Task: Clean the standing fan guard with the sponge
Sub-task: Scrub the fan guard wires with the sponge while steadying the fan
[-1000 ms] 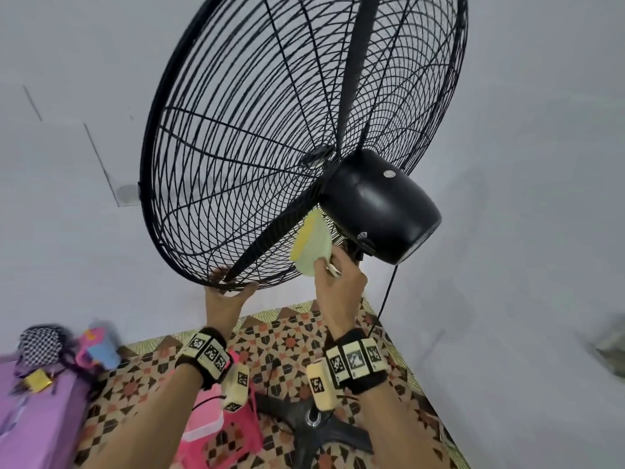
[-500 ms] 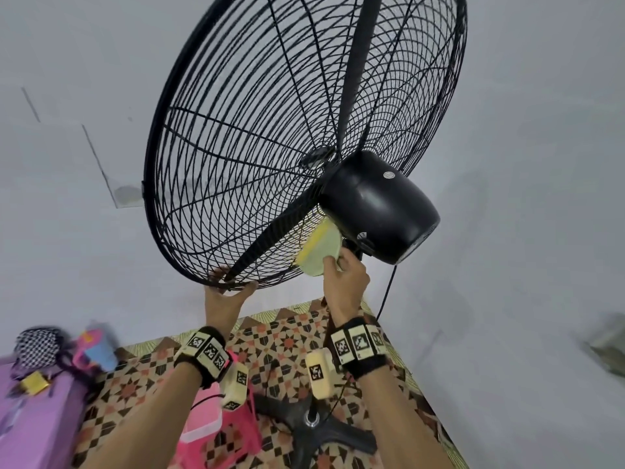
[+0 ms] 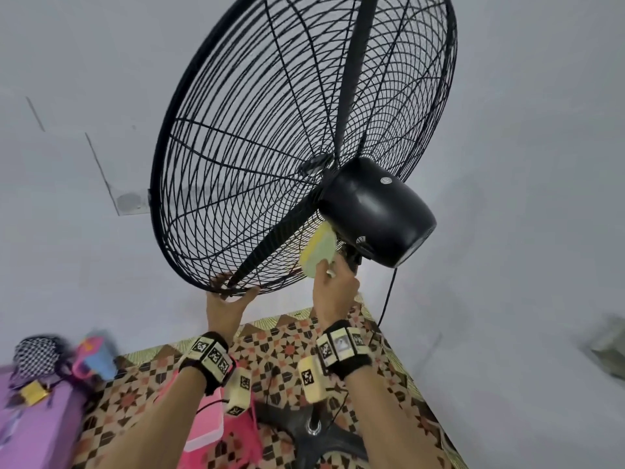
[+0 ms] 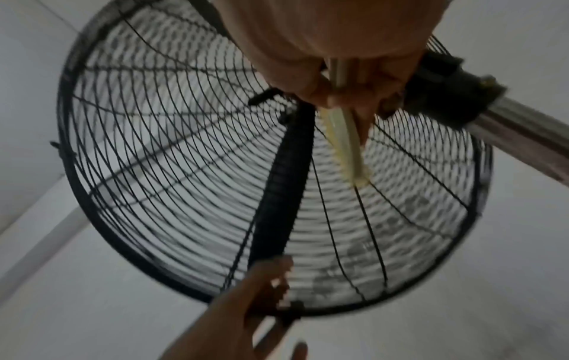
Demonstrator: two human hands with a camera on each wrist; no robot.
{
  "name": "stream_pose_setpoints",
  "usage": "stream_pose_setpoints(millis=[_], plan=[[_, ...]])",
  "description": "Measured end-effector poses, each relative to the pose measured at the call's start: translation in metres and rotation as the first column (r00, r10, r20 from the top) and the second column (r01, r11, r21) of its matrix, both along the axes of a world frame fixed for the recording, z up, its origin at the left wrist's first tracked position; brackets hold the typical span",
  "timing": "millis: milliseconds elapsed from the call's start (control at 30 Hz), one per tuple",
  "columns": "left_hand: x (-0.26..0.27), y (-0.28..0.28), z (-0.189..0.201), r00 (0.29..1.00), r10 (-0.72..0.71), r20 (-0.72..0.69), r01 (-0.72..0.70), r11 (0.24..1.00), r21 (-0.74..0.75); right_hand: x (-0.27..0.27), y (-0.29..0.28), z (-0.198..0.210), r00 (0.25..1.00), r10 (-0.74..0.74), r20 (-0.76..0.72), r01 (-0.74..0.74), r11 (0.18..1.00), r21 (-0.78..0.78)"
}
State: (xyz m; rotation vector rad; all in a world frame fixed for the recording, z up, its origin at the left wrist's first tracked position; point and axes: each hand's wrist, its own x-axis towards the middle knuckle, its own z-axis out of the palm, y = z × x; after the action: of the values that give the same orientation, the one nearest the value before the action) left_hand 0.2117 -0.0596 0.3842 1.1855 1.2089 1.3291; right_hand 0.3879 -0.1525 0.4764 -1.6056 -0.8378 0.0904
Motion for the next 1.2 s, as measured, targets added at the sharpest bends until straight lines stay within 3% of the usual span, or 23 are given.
stream_pose_setpoints(millis=[167,367,567,767,867,967,1100,1200], plan=[[-0.001,-0.004,-0.001,1.0,0.01,-0.002,-0.01,1.0,-0.003,-0.011,-0.014,-0.026,0.986,0.146,0.076,-0.136,0.982,-0.13],[-0.001,-0.005,0.006,1.0,-0.019,-0.02,0.02,0.999,0.027,-0.002,0.001,-0.007,0.996,-0.075,0.05,0.075,0.997,0.015],[-0.005,-0.005,0.002,0.999,-0.03,-0.019,0.03,0.999,0.018,0.0,-0.007,-0.023,0.989,0.101,0.108,-0.086,0.987,-0.135],[-0.003,-0.003,0.002,0.999,-0.045,-0.014,0.046,0.999,0.03,0.009,-0.006,-0.005,0.999,-0.004,0.05,0.002,0.999,0.049],[-0.004,-0.002,-0.001,0.999,-0.039,-0.002,0.039,0.999,0.021,0.005,0.001,-0.019,0.994,0.019,0.109,-0.016,0.999,-0.032],[-0.003,-0.005,0.0,1.0,-0.026,0.015,0.026,1.0,0.013,0.008,-0.002,-0.034,0.986,0.14,0.087,-0.128,0.983,-0.13],[0.009,-0.008,0.005,0.999,-0.002,0.051,0.002,1.0,0.002,0.017,-0.007,-0.034,0.996,0.093,0.0,-0.092,0.993,0.07],[0.017,-0.003,0.002,0.994,0.031,0.101,-0.027,0.999,-0.034,0.009,0.002,-0.029,0.997,0.059,-0.054,-0.052,0.992,0.117]])
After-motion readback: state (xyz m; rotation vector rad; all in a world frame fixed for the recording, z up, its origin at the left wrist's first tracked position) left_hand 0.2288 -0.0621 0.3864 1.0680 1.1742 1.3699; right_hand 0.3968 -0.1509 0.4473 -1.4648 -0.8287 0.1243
